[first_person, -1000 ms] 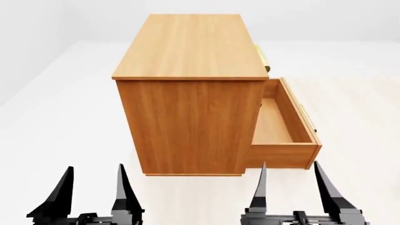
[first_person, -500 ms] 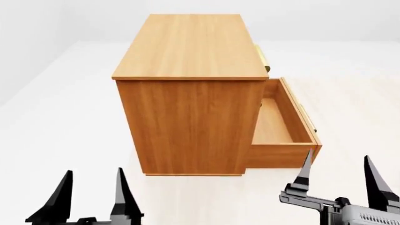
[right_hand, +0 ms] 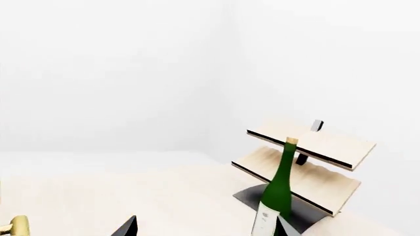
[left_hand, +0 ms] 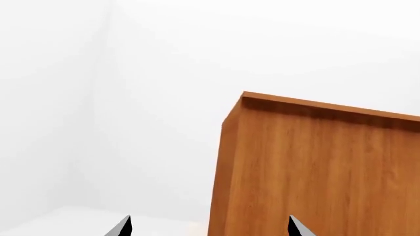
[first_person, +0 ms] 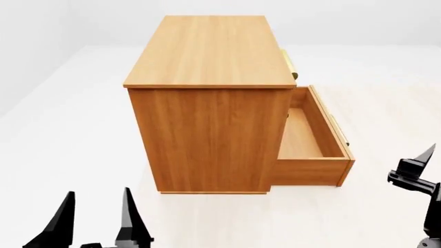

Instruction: Put the bowl on top of the cabinet.

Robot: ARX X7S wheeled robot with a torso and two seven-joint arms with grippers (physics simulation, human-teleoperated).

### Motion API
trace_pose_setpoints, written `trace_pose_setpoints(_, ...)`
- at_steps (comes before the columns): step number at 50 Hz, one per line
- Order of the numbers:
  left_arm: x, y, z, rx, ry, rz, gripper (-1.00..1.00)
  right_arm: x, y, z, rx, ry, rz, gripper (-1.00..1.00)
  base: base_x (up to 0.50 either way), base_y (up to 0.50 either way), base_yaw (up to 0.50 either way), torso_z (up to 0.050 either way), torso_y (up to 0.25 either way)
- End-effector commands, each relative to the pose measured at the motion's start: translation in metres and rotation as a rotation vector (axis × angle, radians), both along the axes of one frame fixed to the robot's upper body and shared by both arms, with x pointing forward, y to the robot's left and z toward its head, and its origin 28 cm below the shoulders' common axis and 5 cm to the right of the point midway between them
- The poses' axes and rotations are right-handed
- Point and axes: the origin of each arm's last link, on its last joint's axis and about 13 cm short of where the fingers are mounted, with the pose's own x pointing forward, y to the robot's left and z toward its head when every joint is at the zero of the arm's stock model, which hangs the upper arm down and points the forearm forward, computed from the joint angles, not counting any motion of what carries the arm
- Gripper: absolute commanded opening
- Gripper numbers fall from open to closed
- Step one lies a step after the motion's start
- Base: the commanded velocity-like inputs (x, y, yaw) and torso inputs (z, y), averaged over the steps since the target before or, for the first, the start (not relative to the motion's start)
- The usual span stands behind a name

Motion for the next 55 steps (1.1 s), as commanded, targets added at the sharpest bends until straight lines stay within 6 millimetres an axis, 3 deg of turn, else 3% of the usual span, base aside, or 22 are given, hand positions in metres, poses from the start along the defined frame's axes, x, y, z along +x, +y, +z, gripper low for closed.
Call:
trace_pose_setpoints(1, 0.002, 0.001, 0.001, -0.003, -0.002, 0.004, 1.0, 0.019, -0.045, 0.012, 0.084, 0.09, -0.15, 1.0, 0.0, 0.0, 0.0, 0.0, 0.0)
trace_pose_setpoints(16, 0.004, 0.002, 0.004, -0.001, 0.0, 0.002, 1.0, 0.045, -0.068, 0.03, 0.099, 0.198, -0.227, 1.0, 0.0, 0.0, 0.0, 0.0, 0.0)
trace_pose_setpoints(27, 0.004, 0.002, 0.002, -0.002, 0.006, 0.001, 1.0, 0.057, -0.081, 0.043, 0.167, 0.261, -0.181, 1.0, 0.0, 0.0, 0.0, 0.0, 0.0)
trace_pose_setpoints(55, 0.01, 0.0, 0.003, -0.01, 0.012, 0.003, 1.0, 0.064, -0.092, 0.049, 0.256, 0.324, -0.174, 1.0, 0.0, 0.0, 0.0, 0.0, 0.0)
